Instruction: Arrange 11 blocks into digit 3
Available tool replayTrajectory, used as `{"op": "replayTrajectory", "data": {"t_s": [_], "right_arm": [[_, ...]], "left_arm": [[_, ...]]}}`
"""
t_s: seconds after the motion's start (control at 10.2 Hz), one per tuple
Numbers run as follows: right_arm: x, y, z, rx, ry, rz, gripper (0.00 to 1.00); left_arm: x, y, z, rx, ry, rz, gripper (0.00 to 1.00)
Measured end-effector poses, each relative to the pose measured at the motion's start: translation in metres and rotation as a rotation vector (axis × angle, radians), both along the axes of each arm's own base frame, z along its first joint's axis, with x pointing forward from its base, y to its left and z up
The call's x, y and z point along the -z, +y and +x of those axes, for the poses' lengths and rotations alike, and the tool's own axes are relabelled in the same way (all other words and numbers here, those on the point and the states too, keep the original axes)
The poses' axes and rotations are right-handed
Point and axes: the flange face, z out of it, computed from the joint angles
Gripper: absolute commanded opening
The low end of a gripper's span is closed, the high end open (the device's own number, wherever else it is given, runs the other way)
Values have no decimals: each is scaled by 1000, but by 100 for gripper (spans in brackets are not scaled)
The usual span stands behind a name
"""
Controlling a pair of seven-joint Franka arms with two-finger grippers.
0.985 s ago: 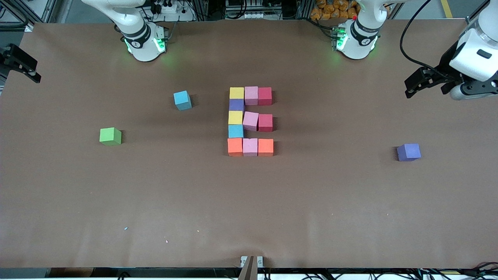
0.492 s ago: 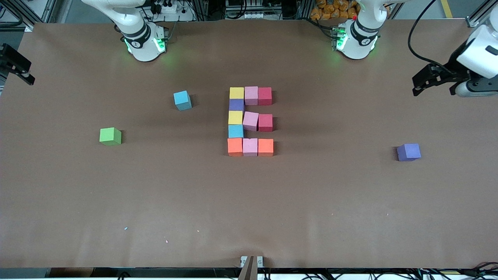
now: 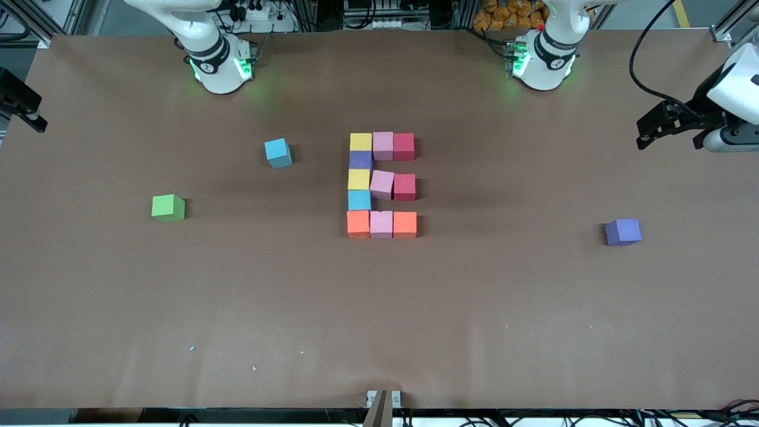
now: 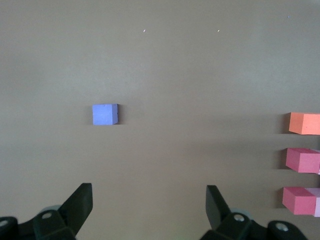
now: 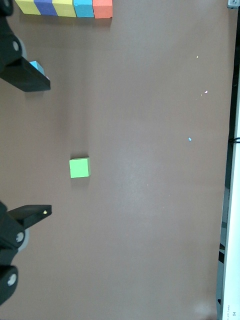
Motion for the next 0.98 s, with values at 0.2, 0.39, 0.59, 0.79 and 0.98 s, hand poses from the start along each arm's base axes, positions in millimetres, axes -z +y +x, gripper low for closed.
{"op": "replayTrajectory", "data": {"t_s": [0.2,0.39,0.59,0.79,0.98], "right_arm": [[-2,-3,0,5,-8,0,100],[-7,-3,-1,5,-18,1,100],[-8,-3,-1,6,-19,1,100],[-8,-5,-1,9,-19,1,100],[-7,-5,-1,10,-19,1,100]], "left_arm": [[-1,0,0,0,-2,0,100],[-1,0,0,0,-3,0,100],[-1,0,0,0,-3,0,100],[-1,-1,0,2,-2,-6,100],[2,-4,1,2,6,-29,100]]}}
